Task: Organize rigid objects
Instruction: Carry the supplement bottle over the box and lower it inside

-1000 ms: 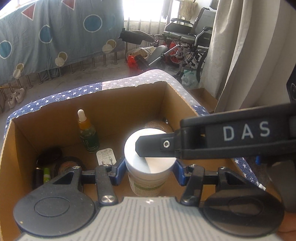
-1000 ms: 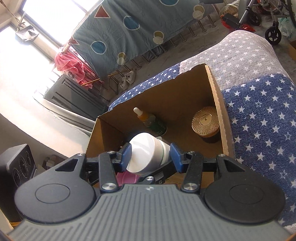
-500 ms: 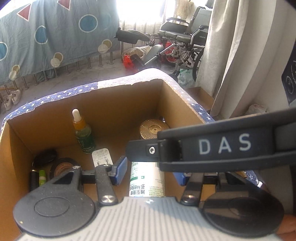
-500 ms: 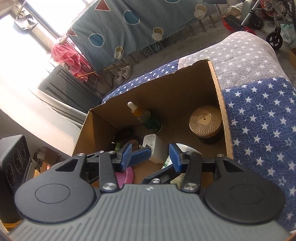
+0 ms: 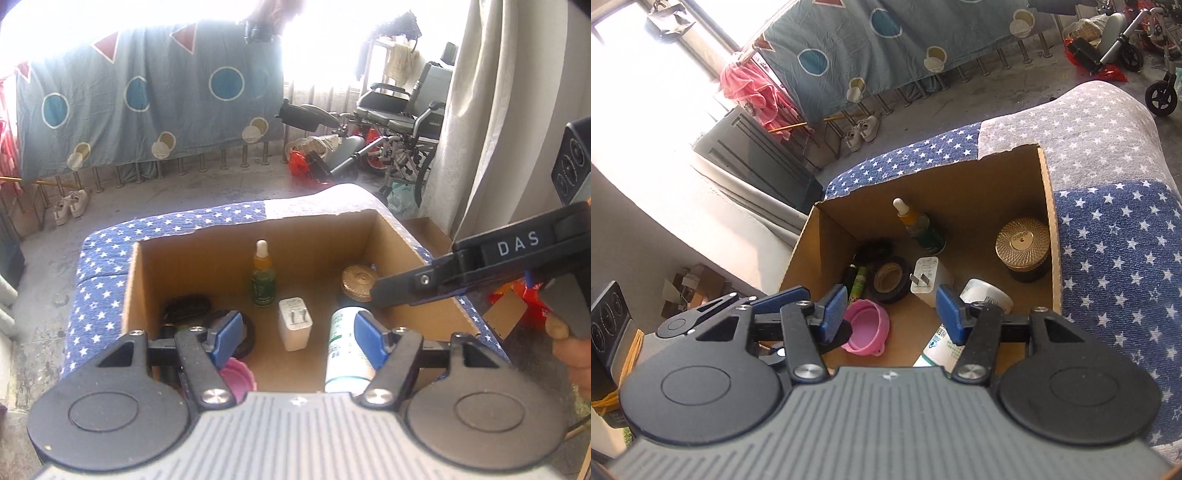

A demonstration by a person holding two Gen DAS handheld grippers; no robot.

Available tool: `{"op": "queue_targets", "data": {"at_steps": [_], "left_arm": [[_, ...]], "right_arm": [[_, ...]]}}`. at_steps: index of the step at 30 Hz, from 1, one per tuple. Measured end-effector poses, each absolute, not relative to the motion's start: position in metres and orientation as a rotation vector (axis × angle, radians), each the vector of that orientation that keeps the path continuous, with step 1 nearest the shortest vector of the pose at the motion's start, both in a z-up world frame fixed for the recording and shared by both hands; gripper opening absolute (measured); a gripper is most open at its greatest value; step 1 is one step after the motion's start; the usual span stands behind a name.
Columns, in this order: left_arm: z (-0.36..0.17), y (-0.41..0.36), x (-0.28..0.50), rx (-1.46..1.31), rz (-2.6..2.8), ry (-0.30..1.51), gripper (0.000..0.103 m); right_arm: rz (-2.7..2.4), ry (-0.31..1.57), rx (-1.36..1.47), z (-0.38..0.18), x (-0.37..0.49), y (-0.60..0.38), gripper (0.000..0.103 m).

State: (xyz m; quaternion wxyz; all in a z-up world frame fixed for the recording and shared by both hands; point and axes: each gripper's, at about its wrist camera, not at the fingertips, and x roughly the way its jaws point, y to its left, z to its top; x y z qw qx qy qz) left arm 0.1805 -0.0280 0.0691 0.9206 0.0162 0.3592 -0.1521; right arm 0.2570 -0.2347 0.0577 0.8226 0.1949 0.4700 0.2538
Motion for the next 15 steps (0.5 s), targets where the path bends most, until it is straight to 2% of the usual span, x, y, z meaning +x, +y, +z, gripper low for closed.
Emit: {"op": "queue_targets", "data": {"at_steps": [4,9,15], "left_arm": [[0.07,0.002,0.162,-0.004,-0.229,0.726,0.073],[0.069,0.031,0.142,-0.013,-0.176,0.698,0.076],[0.068,0.066,0.122,-0.058,-0.155,0.674,0.078]], "right_arm": [[0.51,1.19,0.358,0.043,0.271,-0.21,0.072],[0.351,1.395,0.244,0.012,0.296,-0.183,0.079],[0.198,1.561,0.253,-0.028,0.32,-0.172,0.081]]}}
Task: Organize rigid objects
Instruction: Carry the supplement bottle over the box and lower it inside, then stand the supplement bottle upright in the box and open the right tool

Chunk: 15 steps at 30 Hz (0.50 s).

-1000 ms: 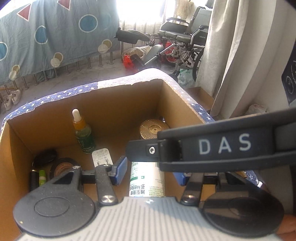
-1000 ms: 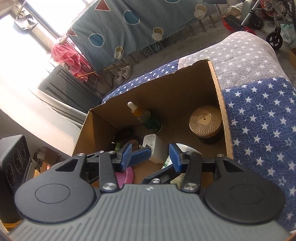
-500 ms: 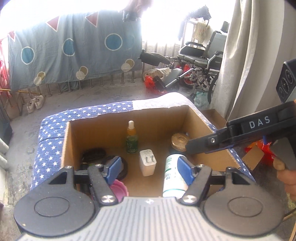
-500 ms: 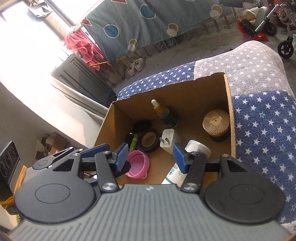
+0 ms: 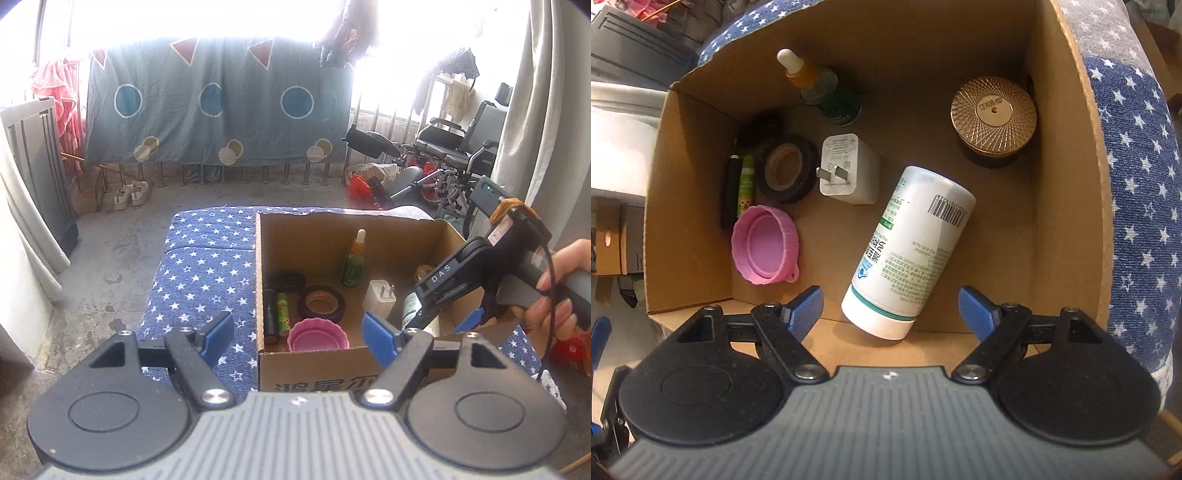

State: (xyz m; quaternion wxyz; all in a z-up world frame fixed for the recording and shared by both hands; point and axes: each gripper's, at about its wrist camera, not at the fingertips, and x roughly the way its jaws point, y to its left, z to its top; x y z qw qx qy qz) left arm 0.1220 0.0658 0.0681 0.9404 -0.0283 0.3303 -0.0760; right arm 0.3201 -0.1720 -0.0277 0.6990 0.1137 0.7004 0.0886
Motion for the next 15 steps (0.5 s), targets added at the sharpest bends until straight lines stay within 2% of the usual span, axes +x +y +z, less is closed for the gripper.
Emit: {"op": "queue_targets", "data": {"at_steps": [5,8,9,10,12,15], "left_arm": [[0.065,0.081,0.119,-0.081,-0.147,0.674,0.078],[0.063,0.088,0.117,-0.103,-0.143,0.671,0.078],[0.062,0.088,0.117,-0.113,-0.142,0.67,0.078],[0.061,0.09,0.117,-0.122,-0.141,0.671,0.078],[0.059,0.092,0.118,-0.133,-0.141,0.675,0.078],[0.056,0.094,0.115,-0.138,-0.149,0.675,0.078]], "right_arm": [[0.163,1.586,0.267,-0.047,0.325,-0.163,0.081],[0.139,1.605,0.273,-0.055,0.321,-0.163,0.078],[0.135,1.588,0.271,-0.051,0.319,-0.163,0.075],[0.137,1.576,0.267,-0.048,0.318,-0.164,0.062],[0.13,1.566,0.304,-0.044,0.314,-0.17,0.057],[0.119,1.554,0.322,-0.039,0.304,-0.179,0.057]]}}
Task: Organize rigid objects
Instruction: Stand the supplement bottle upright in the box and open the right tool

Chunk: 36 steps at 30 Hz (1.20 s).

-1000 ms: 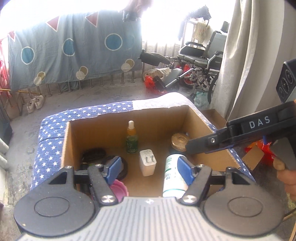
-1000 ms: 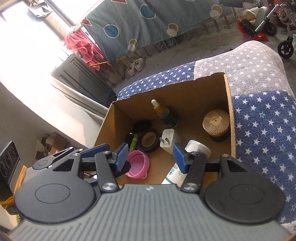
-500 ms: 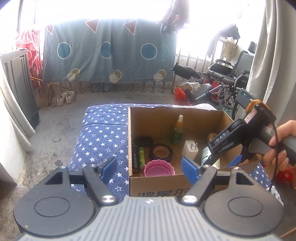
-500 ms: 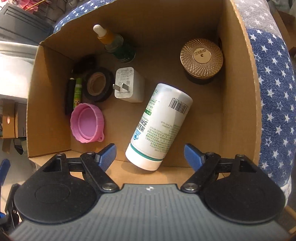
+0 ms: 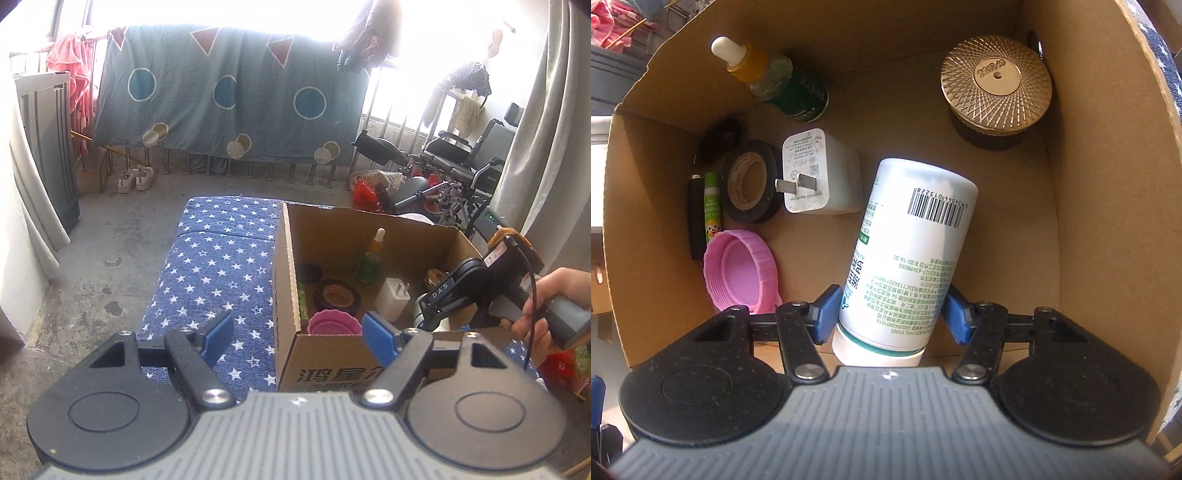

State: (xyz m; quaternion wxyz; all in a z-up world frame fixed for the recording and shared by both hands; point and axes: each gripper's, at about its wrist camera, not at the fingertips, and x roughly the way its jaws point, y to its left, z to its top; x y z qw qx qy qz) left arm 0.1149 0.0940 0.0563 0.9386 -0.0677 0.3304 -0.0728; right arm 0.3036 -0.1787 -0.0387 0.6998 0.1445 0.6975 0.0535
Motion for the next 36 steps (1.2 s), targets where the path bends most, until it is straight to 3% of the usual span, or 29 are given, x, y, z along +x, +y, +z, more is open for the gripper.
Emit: {"op": "queue_targets", "data": {"at_steps": [14,26,36], "left_arm": [[0.055,0.097,0.112,-0.175,-0.164,0.664,0.078],[0.055,0.096,0.11,-0.17,-0.152,0.666,0.078],[0.053,0.098,0.113,-0.163,-0.149,0.674,0.078]], "right_arm": [[0.112,1.4,0.224,0.056,0.283,-0.22,0.052],[0.133,1.363,0.043,0.007,0.312,-0.17,0.052],[0.152,1.299,-0.027,0.004,0.315,-0.159,0.052]]}}
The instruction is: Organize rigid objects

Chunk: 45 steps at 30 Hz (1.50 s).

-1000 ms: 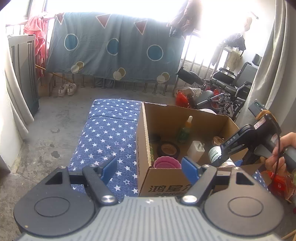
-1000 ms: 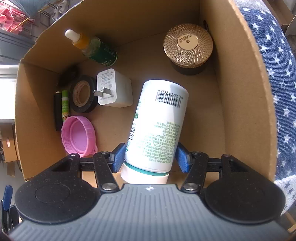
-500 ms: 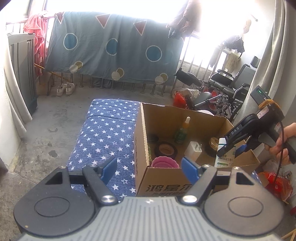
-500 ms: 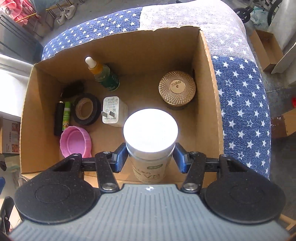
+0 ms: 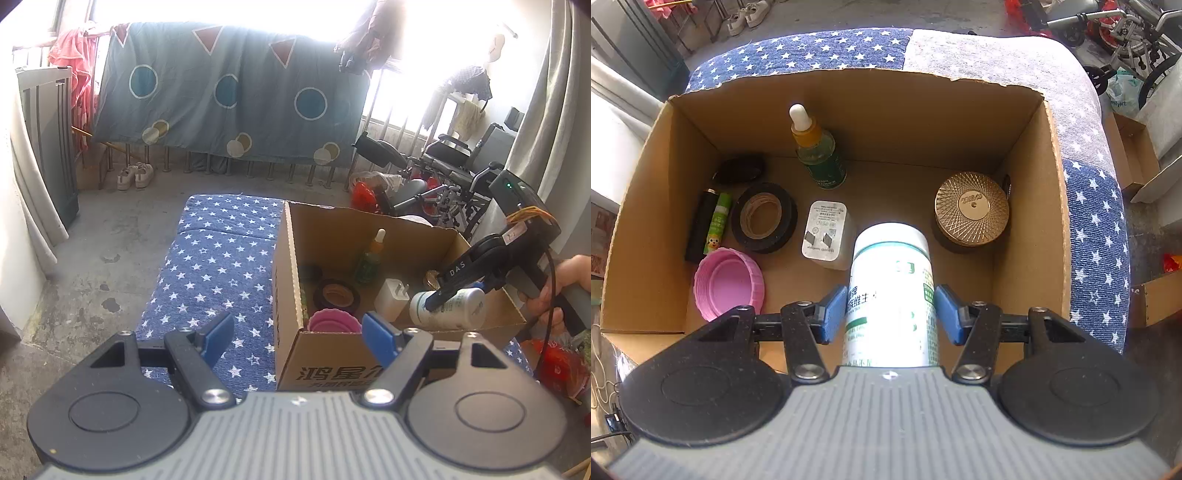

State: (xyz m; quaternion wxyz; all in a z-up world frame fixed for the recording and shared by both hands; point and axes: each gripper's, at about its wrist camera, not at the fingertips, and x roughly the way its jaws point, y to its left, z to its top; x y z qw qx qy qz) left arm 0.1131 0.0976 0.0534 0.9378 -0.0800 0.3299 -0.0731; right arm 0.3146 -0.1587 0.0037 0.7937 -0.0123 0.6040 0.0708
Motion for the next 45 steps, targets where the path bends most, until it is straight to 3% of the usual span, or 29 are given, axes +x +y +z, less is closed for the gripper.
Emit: {"op": "queue_targets", "data": {"at_steps": [8,17,25,31,35,40,45], "left_arm": [[0.052,0.096,0.115,-0.152,-0.156,0.68,0.078],[0.051,0.096,0.117,-0.146,-0.158,0.685,0.078],[0.046,0.09,0.12,-0.137,-0.17,0.692,0.078],[0.046,0.08,0.123,-0.123,-0.192,0.703,0.078],[0.048,0.069,0.125,-0.104,-0.206,0.706,0.082],[0.052,0.054,0.128,-0.073,-0.191,0.733,0.088],[0.062,0.043,0.124,-0.042,-0.179,0.726,0.095]], "right_arm": [[0.175,1.43,-0.004,-0.016,0.326,-0.159,0.054],[0.192,1.473,0.011,-0.013,0.336,-0.164,0.065],[0.245,1.31,0.089,0.039,0.316,-0.178,0.07],[0.335,1.083,0.257,0.096,0.258,-0.206,0.077],[0.342,0.915,0.301,0.119,0.197,-0.224,0.083],[0.254,0.709,0.33,0.13,0.126,-0.233,0.102],[0.128,0.628,0.255,0.123,0.088,-0.225,0.102]]}}
